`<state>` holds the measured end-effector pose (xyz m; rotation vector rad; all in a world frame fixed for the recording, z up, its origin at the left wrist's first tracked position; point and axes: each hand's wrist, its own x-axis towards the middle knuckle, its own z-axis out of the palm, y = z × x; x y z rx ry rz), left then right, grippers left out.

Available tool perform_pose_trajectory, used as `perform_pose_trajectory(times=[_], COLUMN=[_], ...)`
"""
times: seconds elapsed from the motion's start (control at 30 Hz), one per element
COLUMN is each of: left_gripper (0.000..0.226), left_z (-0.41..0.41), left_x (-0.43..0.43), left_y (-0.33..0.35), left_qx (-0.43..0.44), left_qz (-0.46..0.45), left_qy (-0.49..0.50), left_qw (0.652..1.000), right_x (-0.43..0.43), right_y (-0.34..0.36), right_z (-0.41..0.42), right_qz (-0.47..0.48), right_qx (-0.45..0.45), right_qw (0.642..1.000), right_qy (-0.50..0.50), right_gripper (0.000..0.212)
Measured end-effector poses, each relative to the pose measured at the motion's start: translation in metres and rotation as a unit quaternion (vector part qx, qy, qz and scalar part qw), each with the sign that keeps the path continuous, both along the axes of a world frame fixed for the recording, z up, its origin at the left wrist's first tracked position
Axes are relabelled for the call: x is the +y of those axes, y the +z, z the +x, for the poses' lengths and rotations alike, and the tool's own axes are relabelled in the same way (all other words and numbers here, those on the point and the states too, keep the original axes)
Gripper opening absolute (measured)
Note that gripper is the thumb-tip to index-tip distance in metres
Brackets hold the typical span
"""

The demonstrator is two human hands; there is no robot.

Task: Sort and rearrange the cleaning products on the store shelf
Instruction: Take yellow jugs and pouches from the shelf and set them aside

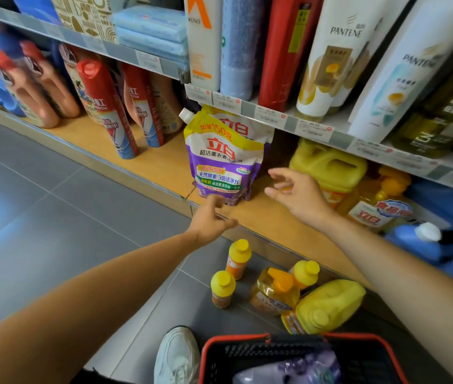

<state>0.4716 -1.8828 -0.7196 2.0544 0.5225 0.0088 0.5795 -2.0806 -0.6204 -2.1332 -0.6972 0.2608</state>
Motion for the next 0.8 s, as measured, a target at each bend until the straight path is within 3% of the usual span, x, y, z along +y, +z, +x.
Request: perform_pose_trajectory(times=[0.1,0.2,0.27,0.4,0.53,0.67,0.8], left_gripper=[0.058,0.050,0.040,0.037,0.037,0.023,0.026], left_z=[-0.010,-0.014,-0.014,-0.016,-0.014,-0.002,0.007], left_x=[-0.018,-0.028,-0.028,-0.021,-0.023,-0.026,-0.026], left_y=[0.010,0.013,0.013,0.012,0.021,0.056,0.106], left_qx=[0.054,0.053,0.044,0.041,0.028,-0.019,-0.055], left_qz=[0.016,0.162,0.205,0.190,0.186,0.178,0.216], left_qy=[-0.217,-0.316,-0.323,-0.289,-0.241,-0.246,-0.238], left_qw=[0.975,0.933,0.923,0.937,0.952,0.953,0.945], right_x=[-0.021,-0.044,-0.062,-0.099,-0.125,-0.130,-0.126], right_y=[-0.020,-0.041,-0.049,-0.060,-0.072,-0.078,-0.078], right_z=[-0.022,-0.044,-0.048,-0.041,-0.039,-0.040,-0.042], right_qz=[-0.075,-0.209,-0.290,-0.383,-0.336,-0.320,-0.339], right_qx=[0.038,0.028,-0.002,-0.005,-0.011,-0.041,-0.046], right_qw=[0.996,0.976,0.954,0.918,0.938,0.945,0.938], right_qy=[0.013,0.055,0.070,0.099,0.081,0.052,0.061], right_gripper=[0.043,0.046,0.048,0.048,0.032,0.031,0.035])
